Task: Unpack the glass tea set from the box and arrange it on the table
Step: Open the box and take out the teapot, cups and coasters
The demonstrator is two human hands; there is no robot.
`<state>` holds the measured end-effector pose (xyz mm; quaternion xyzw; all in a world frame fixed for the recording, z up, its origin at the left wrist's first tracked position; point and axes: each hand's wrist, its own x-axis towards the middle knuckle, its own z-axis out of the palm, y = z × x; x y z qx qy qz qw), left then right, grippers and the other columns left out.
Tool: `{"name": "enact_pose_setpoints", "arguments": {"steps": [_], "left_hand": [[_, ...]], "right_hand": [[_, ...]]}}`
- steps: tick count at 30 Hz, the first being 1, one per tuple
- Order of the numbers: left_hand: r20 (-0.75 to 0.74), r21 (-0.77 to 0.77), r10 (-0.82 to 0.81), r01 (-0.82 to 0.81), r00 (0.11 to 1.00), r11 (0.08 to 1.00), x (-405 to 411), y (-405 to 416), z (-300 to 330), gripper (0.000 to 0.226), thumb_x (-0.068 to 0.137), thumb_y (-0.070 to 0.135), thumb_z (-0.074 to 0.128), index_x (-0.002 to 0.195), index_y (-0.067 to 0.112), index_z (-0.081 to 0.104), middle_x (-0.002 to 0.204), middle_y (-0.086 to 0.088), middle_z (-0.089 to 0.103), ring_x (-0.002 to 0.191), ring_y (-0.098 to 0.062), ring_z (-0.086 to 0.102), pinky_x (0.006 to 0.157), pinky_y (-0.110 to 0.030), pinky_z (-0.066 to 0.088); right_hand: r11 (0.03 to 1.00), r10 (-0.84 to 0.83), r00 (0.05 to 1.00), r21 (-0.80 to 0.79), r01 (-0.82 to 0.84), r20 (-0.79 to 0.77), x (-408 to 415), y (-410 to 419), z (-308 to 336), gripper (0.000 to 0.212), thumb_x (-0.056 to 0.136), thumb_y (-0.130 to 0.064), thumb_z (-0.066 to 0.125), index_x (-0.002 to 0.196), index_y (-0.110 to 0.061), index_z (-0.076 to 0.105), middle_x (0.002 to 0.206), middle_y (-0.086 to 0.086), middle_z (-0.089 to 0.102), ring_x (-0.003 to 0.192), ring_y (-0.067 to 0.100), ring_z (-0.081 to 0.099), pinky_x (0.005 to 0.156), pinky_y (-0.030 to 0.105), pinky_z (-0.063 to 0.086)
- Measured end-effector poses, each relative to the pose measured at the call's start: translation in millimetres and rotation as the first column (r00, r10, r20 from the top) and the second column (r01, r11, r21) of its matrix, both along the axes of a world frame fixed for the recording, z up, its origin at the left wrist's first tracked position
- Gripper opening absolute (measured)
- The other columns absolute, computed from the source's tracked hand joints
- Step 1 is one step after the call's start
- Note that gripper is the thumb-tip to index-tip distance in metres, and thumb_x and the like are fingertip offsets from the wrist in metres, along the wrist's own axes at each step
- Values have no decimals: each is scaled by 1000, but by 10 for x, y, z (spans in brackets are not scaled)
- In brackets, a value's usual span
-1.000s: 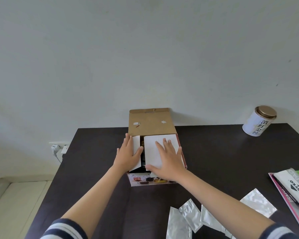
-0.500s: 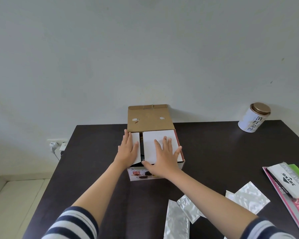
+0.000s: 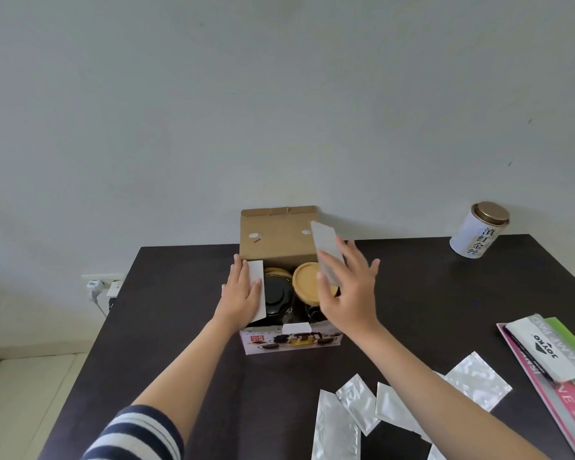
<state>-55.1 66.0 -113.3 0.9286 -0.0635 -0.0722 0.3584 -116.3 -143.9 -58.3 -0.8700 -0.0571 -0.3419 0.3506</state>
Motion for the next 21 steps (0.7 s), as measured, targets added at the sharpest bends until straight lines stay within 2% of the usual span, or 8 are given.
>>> {"name": "enact_pose_setpoints", "arguments": {"steps": [3, 5, 8, 12, 14, 17, 19, 21], "left_hand": [[0, -5, 7, -7, 1000, 1000, -4, -11, 5, 63, 102, 41, 23, 153, 14, -2, 159, 4, -18, 147, -15, -10, 117, -48, -2], [2, 2, 9, -9, 1000, 1000, -3, -20, 8, 63, 102, 41, 24, 153, 13, -3, 159, 4, -18, 147, -16, -10, 117, -47, -3], [1, 18, 7, -7, 1000, 1000, 9, -19, -11, 64, 102, 43, 23, 153, 14, -3, 159, 5, -19, 148, -17, -8, 118, -48, -1], [0, 33, 9, -9, 1000, 999, 9, -26, -23, 65, 101, 44, 23, 153, 16, -4, 159, 6, -19, 148, -18, -4, 118, -48, -1], [6, 37, 12, -12, 1000, 999, 3, -34, -18, 65, 101, 45, 23, 153, 15, -4, 159, 6, -19, 148, -19, -2, 118, -48, 0], [8, 35, 15, -15, 1000, 999, -2, -37, -6, 65, 101, 45, 23, 153, 15, -3, 159, 6, -17, 148, -19, -2, 118, -49, 1], [11, 36, 14, -14, 1000, 999, -10, -35, -2, 65, 101, 45, 23, 153, 16, -3, 159, 5, -17, 148, -19, -2, 117, -49, 1], [13, 34, 12, -12, 1000, 999, -13, -34, 2, 65, 101, 45, 23, 153, 16, -3, 159, 5, -17, 148, -19, -1, 117, -50, 1]], "right_hand": [[997, -66, 990, -24, 70, 127, -28, -286, -12, 28, 98, -26, 45, 115, -15, 64, 130, 15, 58, 128, 30, 48, 107, 69, 22], [993, -102, 983, -47, 110, 153, -55, -457, -87, 33, 102, -27, 36, 114, -10, 62, 128, 16, 59, 126, 28, 48, 106, 67, 28], [976, -203, 972, -56, 211, 114, -80, -644, -200, 42, 103, -28, 32, 110, -3, 65, 127, 16, 60, 123, 31, 52, 105, 65, 32], [932, -361, 932, -62, 358, -39, -83, -802, -318, 39, 100, -27, 35, 102, -3, 66, 129, 19, 58, 120, 37, 54, 103, 68, 31], [905, -426, 890, -81, 419, -161, -102, -821, -375, 41, 98, -35, 37, 104, -7, 66, 140, 22, 48, 130, 42, 43, 104, 71, 24], [856, -515, 785, -148, 496, -345, -120, -751, -430, 46, 90, -49, 47, 121, -18, 61, 157, 25, 8, 144, 46, 8, 104, 72, 8], [837, -542, 716, -201, 510, -441, -124, -700, -453, 55, 88, -57, 50, 135, -29, 49, 157, 23, -16, 143, 44, -14, 105, 72, -1], [835, -539, 669, -222, 503, -512, -128, -671, -490, 66, 84, -64, 50, 143, -36, 37, 153, 20, -30, 139, 42, -28, 105, 70, -8]]}}
